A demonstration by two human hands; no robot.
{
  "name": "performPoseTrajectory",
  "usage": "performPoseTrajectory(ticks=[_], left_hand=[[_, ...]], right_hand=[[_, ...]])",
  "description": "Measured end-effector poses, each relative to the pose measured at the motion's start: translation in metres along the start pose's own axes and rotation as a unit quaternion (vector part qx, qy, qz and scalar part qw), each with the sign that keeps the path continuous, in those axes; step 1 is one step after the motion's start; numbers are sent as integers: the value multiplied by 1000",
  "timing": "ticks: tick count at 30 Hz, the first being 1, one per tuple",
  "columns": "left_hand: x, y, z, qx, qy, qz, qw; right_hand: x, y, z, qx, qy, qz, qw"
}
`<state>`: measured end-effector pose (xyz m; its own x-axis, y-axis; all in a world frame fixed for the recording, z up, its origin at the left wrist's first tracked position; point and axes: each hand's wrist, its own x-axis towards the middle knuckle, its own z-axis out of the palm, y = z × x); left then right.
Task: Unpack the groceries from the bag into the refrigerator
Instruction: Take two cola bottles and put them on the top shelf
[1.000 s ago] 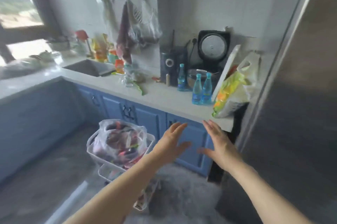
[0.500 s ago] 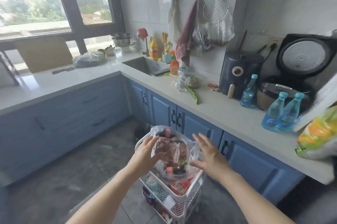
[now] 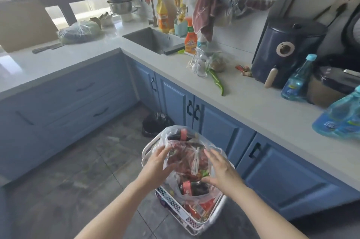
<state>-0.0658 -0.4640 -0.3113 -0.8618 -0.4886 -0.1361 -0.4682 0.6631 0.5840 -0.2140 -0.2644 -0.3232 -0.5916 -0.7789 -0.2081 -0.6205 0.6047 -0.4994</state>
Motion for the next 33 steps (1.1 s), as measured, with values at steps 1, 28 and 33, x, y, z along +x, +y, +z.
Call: performPoseTrajectory(ticks=[1, 28, 33], left_hand=[[8, -1, 4, 8, -8, 9, 1000], [208, -70, 92, 119, -37, 119, 985], [228, -75, 95, 133, -21, 125, 983]], right_hand=[[5, 2, 6, 3, -3, 11, 1000], [65, 74, 177, -107, -45, -5, 993], [67, 67, 174, -94, 32, -46, 994]])
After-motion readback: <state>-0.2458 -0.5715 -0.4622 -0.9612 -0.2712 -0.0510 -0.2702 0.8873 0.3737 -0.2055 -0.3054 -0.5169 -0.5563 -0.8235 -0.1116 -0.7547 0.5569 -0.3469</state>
